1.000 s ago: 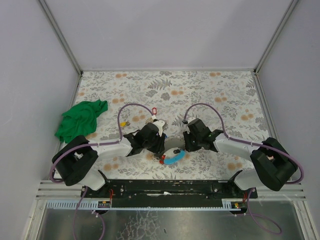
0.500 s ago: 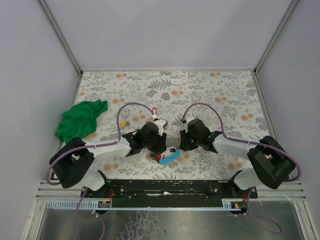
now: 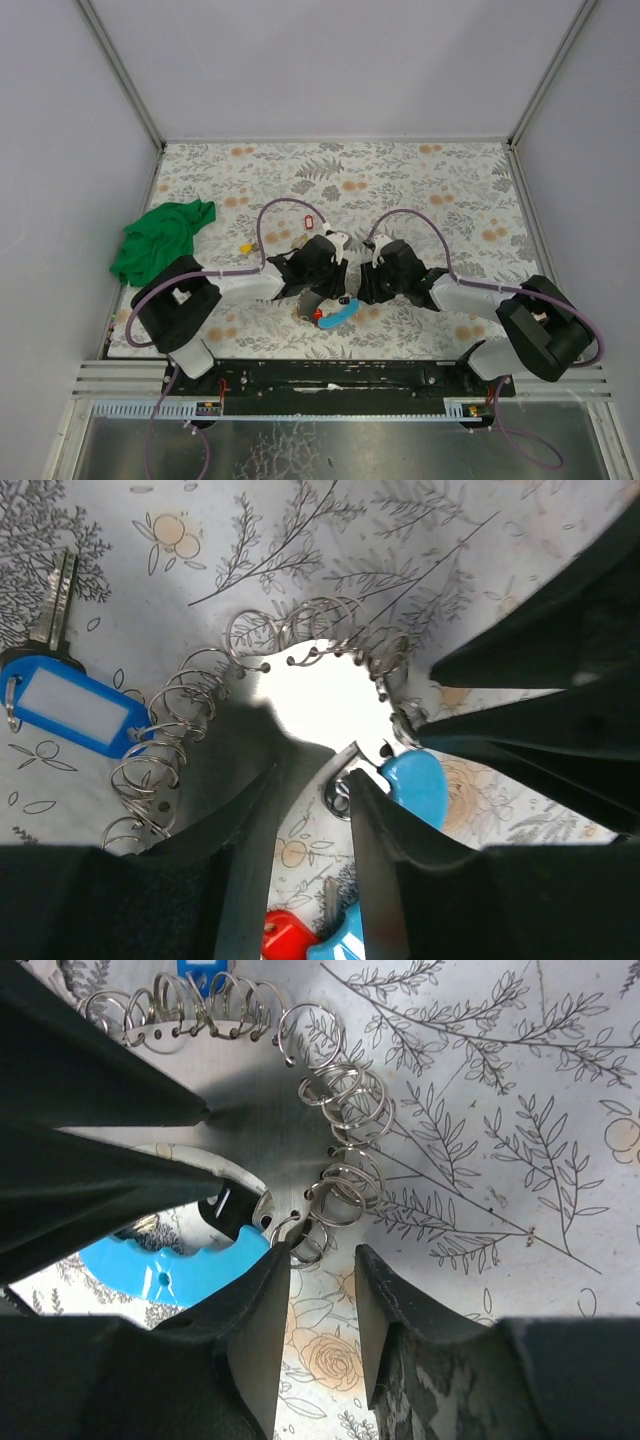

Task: Put the keys on the keyring

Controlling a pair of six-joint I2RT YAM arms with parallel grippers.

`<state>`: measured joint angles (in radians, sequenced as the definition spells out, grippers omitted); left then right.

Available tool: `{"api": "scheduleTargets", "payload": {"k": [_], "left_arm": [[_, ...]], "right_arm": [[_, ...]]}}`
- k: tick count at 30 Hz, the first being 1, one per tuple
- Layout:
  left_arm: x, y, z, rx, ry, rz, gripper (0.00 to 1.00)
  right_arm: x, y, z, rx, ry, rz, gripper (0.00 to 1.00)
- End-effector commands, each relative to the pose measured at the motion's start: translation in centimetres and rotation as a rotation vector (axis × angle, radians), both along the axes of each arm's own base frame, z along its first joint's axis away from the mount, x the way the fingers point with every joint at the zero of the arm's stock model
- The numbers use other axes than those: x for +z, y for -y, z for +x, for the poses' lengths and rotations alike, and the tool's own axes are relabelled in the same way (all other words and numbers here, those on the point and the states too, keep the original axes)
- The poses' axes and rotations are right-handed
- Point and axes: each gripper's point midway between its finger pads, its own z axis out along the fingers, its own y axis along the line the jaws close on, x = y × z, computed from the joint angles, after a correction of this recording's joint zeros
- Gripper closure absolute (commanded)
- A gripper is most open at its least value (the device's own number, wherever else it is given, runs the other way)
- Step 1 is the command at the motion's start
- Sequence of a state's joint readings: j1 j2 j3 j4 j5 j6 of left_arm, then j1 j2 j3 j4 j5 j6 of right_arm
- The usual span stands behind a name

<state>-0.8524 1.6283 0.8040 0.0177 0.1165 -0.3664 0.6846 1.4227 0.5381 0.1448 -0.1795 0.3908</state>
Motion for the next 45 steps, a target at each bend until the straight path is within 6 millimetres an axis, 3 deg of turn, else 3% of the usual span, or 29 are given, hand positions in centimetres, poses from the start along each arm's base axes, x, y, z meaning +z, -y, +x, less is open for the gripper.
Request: {"api": "scheduleTargets", "payload": {"k": [1, 7, 12, 17, 27, 32, 38, 45], "left_arm": [[-1.1, 0.4, 0.0, 0.002, -0.027, 0.028, 0.68], [-3.9, -1.6, -0.6, 0.053, -0.078, 0.129, 0.71], [-4.8, -2.8, -1.2, 0.07, -0.098, 0.184, 0.72], [-4.6, -3.6, -1.5, 0.082, -0.092, 0.202, 0.72], [-4.2, -2.6, -1.7, 0.051, -0.078, 0.175, 0.73], [-4.2, -2.7, -1.7, 0.052, -0.077, 0.173, 0.73], [-4.2, -2.8, -1.5, 0.058, -0.067, 0.178, 0.73], [-4.1, -2.7, -1.4, 0.059, -0.064, 0.176, 0.73]], "right_arm": [[1.8, -0.4, -0.1, 0.053, 0.037, 0.074, 0.62], [2.6, 1.2, 1.0, 0.005, 0.087, 0.045, 0.64], [2.7, 0.7, 1.4, 0.013, 0.078, 0.055, 0.64], [1.7, 1.1, 1.8, -0.011, 0.057, 0.013, 0.61], [-0.1, -0.1, 2.2, 0.002, 0.02, 0.035, 0.52], [-0.1, -0.9, 1.4, 0.043, -0.024, 0.072, 0.57], [1.9, -1.2, 0.5, 0.084, -0.007, 0.121, 0.63], [2.5, -1.8, -0.5, 0.139, -0.035, 0.156, 0.74]]}}
